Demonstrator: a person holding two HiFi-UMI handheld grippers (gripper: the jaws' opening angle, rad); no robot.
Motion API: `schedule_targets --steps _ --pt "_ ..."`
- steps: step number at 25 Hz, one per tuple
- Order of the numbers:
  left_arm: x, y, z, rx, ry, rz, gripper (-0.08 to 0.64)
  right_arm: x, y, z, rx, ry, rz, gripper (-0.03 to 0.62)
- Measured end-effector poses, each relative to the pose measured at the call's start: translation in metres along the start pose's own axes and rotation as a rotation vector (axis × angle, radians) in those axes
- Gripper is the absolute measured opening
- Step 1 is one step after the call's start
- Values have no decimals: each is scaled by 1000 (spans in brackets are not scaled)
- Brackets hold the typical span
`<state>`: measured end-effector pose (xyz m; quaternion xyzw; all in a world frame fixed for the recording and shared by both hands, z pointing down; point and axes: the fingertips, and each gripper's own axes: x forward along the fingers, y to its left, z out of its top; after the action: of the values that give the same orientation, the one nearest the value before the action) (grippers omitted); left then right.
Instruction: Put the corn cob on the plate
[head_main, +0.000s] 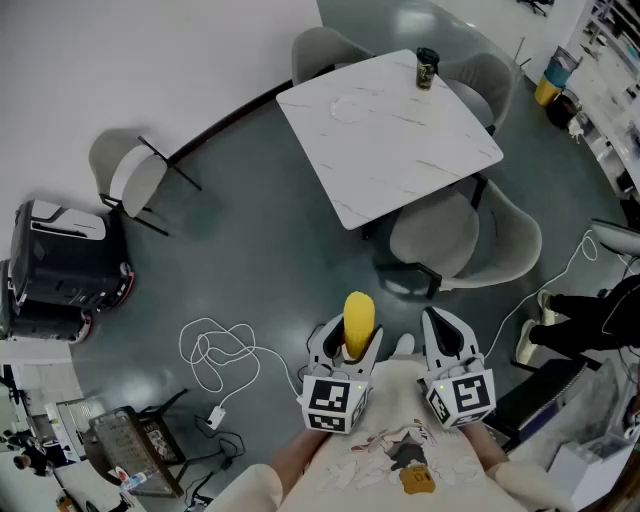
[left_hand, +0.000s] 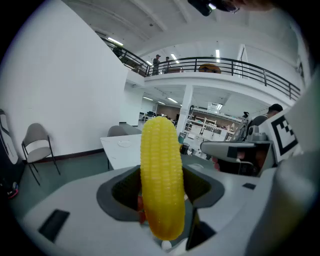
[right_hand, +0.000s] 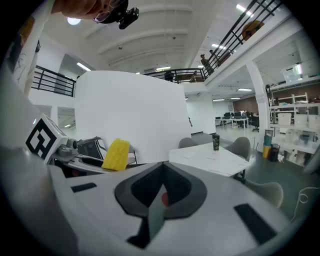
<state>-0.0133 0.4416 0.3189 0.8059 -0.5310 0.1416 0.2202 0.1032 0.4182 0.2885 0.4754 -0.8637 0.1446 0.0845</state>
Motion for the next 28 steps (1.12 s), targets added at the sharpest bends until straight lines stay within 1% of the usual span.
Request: schedule_targets --steps 2,4,6,9,13,15,19,22,28 --pt "-4 1 1 2 -14 -16 261 -4 2 1 -13 14 -36 -3" --pt "-9 6 0 -2 -13 -22 261 -3 8 1 -16 21 -47 -3" --pt "-12 6 -1 -7 -8 -26 261 -2 15 1 -17 22 -42 -3" --pt "-12 0 4 10 -16 -41 261 -4 20 4 -19 12 -34 -3" --pt "-16 2 4 26 -22 -44 261 -1 30 4 34 -12 2 -3" --pt "-25 5 2 26 -19 -40 261 -2 37 2 47 -11 1 -3" --pt "-50 22 2 31 -36 -24 261 -1 54 5 64 -31 -26 -3" --pt "-68 39 -5 31 -41 -25 261 3 77 0 83 -52 -38 -3" --pt "-92 70 -26 -9 -34 -48 261 11 126 -29 93 -13 -35 -3"
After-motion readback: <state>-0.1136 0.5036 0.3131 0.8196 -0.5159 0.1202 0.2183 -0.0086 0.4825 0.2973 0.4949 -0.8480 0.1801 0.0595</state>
